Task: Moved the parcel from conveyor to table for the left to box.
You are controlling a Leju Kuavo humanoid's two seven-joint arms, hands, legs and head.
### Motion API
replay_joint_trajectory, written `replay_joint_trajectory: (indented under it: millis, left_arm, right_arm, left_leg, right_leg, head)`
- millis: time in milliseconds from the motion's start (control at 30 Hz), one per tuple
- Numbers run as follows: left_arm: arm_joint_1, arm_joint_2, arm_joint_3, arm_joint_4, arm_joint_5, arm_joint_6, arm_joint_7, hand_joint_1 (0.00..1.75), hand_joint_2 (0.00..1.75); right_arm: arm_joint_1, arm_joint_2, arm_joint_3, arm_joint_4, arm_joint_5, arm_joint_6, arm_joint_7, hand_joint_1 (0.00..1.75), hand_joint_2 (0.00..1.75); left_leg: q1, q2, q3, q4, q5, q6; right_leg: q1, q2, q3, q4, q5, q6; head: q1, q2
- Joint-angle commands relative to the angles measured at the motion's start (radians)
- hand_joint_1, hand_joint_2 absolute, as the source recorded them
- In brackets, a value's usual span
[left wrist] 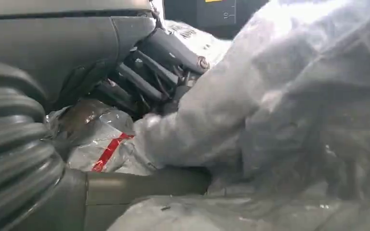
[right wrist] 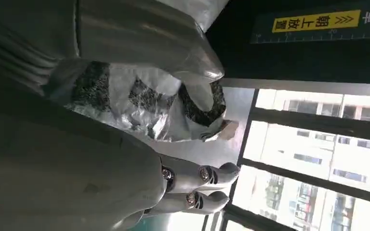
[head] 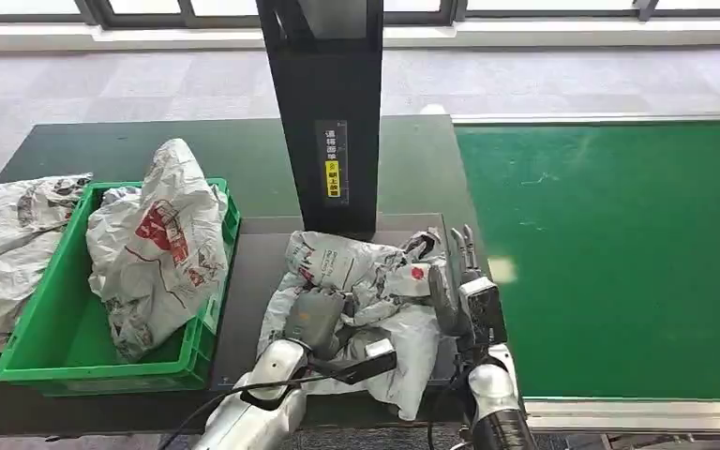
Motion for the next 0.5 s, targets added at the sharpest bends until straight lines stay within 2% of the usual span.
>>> replay_joint_trajectory:
  millis: [33, 100, 133, 167, 233, 267, 300, 367, 400, 500]
  left_arm:
    - [0.009, -0.003, 0.020, -0.050, -0.058, 0.197, 0.028, 1.75, 1.75]
    - [0.029, -0.012, 0.041, -0.145, -0.048, 0.335, 0.020, 1.75, 1.75]
    - [0.059, -0.015, 0.046, -0.269, -0.022, 0.354, -0.005, 1.75, 1.75]
    - [0.120, -0.015, 0.053, -0.476, -0.024, 0.354, -0.037, 1.75, 1.75]
    - [0.182, -0.023, 0.064, -0.720, -0.012, 0.354, -0.098, 1.75, 1.75]
    - [0.204, -0.030, 0.076, -0.824, -0.006, 0.354, -0.137, 1.75, 1.75]
    - [0.203, -0.041, 0.098, -0.949, 0.030, 0.354, -0.205, 1.75, 1.75]
    - [0.208, -0.041, 0.123, -0.992, 0.066, 0.354, -0.249, 1.75, 1.75]
    - [0.207, -0.041, 0.127, -0.996, 0.072, 0.354, -0.253, 1.75, 1.75]
    - [0.204, -0.041, 0.130, -1.007, 0.060, 0.354, -0.254, 1.75, 1.75]
  right_arm:
    - [0.220, -0.111, 0.329, -0.693, -0.042, -0.478, 0.003, 0.00, 0.00]
    - [0.252, -0.084, 0.317, -0.777, 0.005, -0.490, 0.003, 0.00, 0.00]
    - [0.257, -0.072, 0.310, -0.793, 0.007, -0.490, 0.003, 0.00, 0.00]
    - [0.255, -0.058, 0.295, -0.801, 0.007, -0.490, 0.003, 0.00, 0.00]
    - [0.241, -0.045, 0.277, -0.789, -0.001, -0.490, 0.003, 0.00, 0.00]
    - [0.229, -0.044, 0.272, -0.774, -0.010, -0.490, 0.003, 0.00, 0.00]
    - [0.222, -0.041, 0.265, -0.765, -0.020, -0.490, 0.003, 0.00, 0.00]
    - [0.205, -0.042, 0.260, -0.749, -0.027, -0.490, 0.003, 0.00, 0.00]
    - [0.203, -0.042, 0.259, -0.747, -0.028, -0.490, 0.003, 0.00, 0.00]
    - [0.202, -0.041, 0.258, -0.744, -0.030, -0.490, 0.003, 0.00, 0.00]
  left_leg:
    - [-0.001, 0.001, -0.002, 0.001, 0.000, 0.001]
    - [-0.001, 0.003, -0.003, 0.002, -0.001, 0.001]
    - [0.000, 0.006, -0.002, 0.001, -0.002, 0.002]
    - [0.000, 0.003, -0.004, 0.001, -0.001, 0.001]
    - [0.000, 0.006, -0.006, 0.003, -0.002, 0.001]
    - [0.001, 0.006, -0.007, 0.002, -0.002, 0.000]
    - [0.001, 0.011, -0.005, 0.004, -0.005, 0.001]
    - [0.000, 0.006, -0.007, 0.001, -0.002, 0.000]
    - [0.000, 0.011, -0.006, 0.002, -0.003, 0.001]
    - [0.000, 0.009, -0.004, 0.000, -0.002, 0.001]
  right_leg:
    - [0.000, -0.005, -0.002, 0.001, -0.001, -0.001]
    - [0.000, -0.005, -0.003, 0.002, -0.001, -0.001]
    - [0.001, -0.005, -0.003, 0.001, -0.002, -0.002]
    - [0.000, -0.003, -0.004, 0.002, -0.001, -0.001]
    - [0.001, 0.000, -0.007, 0.003, -0.001, -0.001]
    - [0.002, 0.001, -0.008, 0.002, 0.000, -0.001]
    - [0.003, -0.001, -0.006, 0.004, -0.003, -0.003]
    - [0.001, 0.001, -0.008, 0.002, -0.001, -0.001]
    - [0.002, 0.002, -0.008, 0.002, -0.001, -0.002]
    - [0.002, 0.002, -0.006, 0.001, -0.001, -0.002]
  head:
    - [0.000, 0.000]
    - [0.000, 0.000]
    - [0.000, 0.000]
    - [0.000, 0.000]
    - [0.000, 0.000]
    - [0.000, 0.000]
    - [0.000, 0.000]
    - [0.000, 0.000]
    - [0.001, 0.000]
    - [0.000, 0.000]
